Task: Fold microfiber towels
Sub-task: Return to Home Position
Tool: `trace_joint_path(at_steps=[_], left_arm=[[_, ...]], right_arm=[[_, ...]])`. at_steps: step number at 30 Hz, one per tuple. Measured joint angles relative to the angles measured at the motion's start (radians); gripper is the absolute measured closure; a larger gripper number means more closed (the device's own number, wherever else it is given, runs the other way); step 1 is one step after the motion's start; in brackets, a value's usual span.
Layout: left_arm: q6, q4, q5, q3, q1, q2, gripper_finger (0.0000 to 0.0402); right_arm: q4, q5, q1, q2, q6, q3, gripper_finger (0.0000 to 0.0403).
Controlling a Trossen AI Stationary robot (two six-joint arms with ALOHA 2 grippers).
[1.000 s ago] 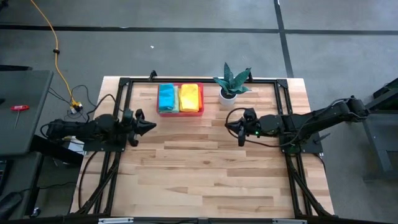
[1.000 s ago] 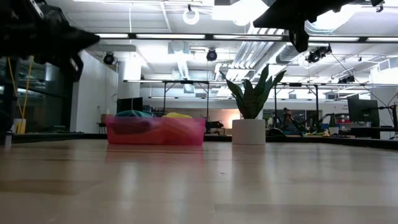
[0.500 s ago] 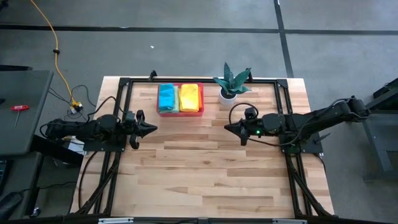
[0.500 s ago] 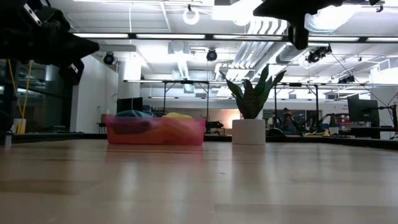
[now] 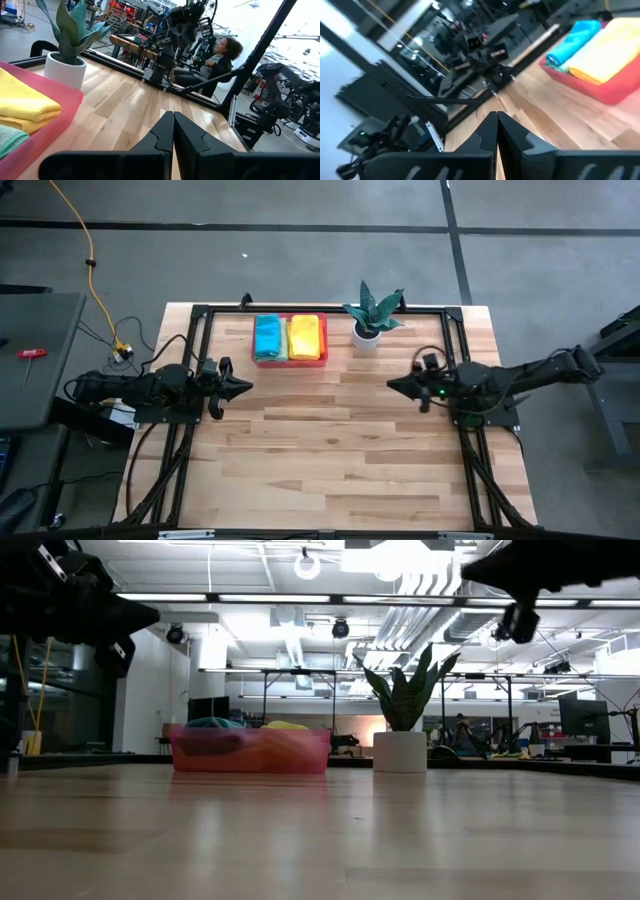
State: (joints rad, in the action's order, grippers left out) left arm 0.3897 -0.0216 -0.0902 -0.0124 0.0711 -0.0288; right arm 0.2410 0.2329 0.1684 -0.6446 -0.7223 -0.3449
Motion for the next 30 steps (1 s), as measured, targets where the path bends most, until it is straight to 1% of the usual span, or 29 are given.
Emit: trace_joint_path(at_steps=[5, 11, 14, 15, 19, 24, 27, 30], left_arm=[[0.0, 0.0, 0.0, 0.0, 0.0, 0.0, 0.0401], [0.0, 0.0, 0.0, 0.0, 0.0, 0.0, 0.0401], [0.0, 0.0, 0.0, 0.0, 0.0, 0.0, 0.0401], [0.0, 0.0, 0.0, 0.0, 0.0, 0.0, 0.0401], [0.0, -0.003, 0.0, 0.0, 0.0, -0.005, 0.0401], [0.0, -0.001, 0.0, -0.001, 0.0, -0.01, 0.0401], [0.0, -0.001, 0.0, -0.001, 0.0, -0.01, 0.0401], [0.0, 0.0, 0.0, -0.001, 0.0, -0.01, 0.0401]], right_arm=[[0.02, -0.062, -0.026, 0.218, 0.07, 0.141, 0.0403], [0.013, -0.247, -0.081, 0.498, 0.112, 0.273, 0.0403], [-0.049, -0.32, -0.1, 0.632, 0.145, 0.296, 0.0403], [-0.065, -0.327, -0.104, 0.645, 0.156, 0.295, 0.0403], [-0.104, -0.384, -0.115, 0.634, 0.233, 0.288, 0.0403], [-0.258, -0.383, -0.133, 0.644, 0.286, 0.288, 0.0403], [-0.345, -0.333, -0.137, 0.644, 0.333, 0.288, 0.0403], [-0.353, -0.274, -0.137, 0.641, 0.393, 0.288, 0.0403]])
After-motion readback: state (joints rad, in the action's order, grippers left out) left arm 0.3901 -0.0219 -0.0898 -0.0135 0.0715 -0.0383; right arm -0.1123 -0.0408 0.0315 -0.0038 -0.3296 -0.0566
